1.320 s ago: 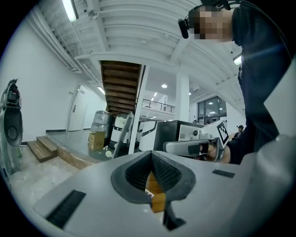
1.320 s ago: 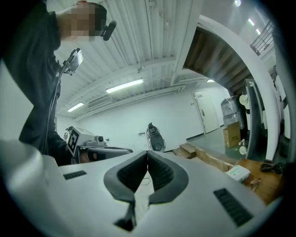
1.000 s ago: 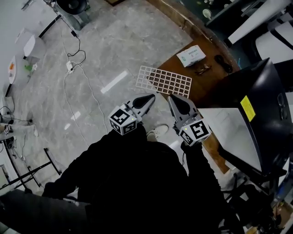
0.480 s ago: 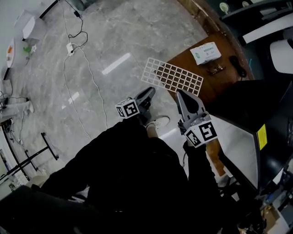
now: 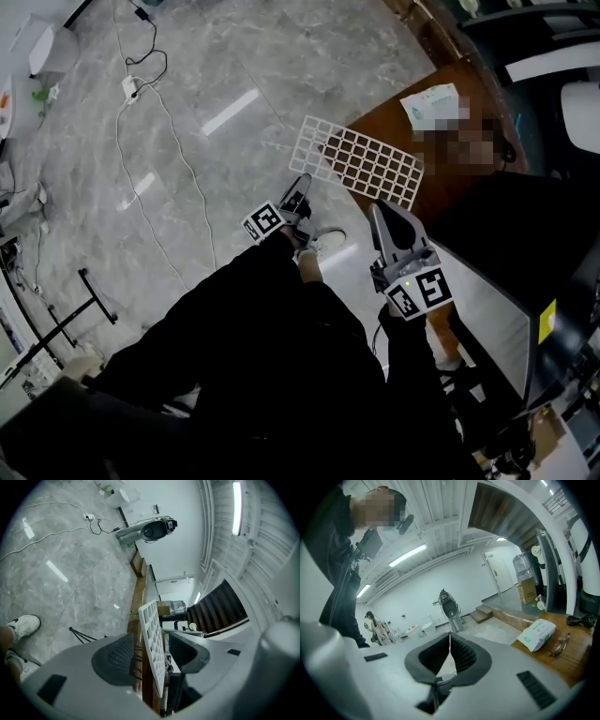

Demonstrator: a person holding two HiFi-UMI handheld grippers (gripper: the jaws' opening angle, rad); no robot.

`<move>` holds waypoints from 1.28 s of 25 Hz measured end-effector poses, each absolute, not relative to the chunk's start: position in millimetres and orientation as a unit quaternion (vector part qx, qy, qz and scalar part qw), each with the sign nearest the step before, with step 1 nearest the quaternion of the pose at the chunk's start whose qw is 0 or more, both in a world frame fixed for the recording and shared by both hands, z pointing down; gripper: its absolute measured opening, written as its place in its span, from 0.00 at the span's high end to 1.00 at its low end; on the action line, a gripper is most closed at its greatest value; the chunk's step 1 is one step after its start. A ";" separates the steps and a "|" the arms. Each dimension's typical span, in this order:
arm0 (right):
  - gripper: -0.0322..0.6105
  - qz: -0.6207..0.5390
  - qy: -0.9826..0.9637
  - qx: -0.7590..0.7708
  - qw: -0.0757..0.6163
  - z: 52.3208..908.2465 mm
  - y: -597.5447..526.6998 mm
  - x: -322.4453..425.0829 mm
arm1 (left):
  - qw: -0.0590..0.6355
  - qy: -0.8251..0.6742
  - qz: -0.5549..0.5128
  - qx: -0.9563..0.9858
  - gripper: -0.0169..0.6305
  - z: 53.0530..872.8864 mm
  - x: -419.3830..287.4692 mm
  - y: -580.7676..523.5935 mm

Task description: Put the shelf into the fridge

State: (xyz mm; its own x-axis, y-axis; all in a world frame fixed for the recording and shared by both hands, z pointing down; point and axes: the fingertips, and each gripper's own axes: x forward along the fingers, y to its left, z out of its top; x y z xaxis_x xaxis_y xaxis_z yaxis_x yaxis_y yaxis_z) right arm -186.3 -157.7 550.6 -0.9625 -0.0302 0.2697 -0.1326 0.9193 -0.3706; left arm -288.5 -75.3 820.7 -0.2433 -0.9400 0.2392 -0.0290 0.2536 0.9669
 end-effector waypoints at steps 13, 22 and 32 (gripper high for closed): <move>0.94 0.221 -0.958 0.099 0.157 577.4 -171.2 -172.6 | 0.459 -0.629 -0.512 0.362 0.63 844.7 -330.3 -119.8; 0.94 0.230 -0.949 0.140 0.163 585.0 -170.9 -154.4 | 0.447 -0.595 -0.545 0.387 0.92 825.2 -332.0 -125.8; 0.94 0.249 -0.939 0.191 0.143 555.3 -159.7 -112.9 | 0.441 -0.554 -0.567 0.422 0.92 748.3 -336.4 -121.4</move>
State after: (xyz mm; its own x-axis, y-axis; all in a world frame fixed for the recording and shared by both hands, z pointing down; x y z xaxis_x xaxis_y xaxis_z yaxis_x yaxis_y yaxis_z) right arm -112.9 -159.7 555.3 -0.8858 -0.2879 0.3639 -0.4305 0.8026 -0.4128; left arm -336.4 -121.4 748.3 -0.2552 -0.9668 0.0105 0.0327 0.0022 0.9995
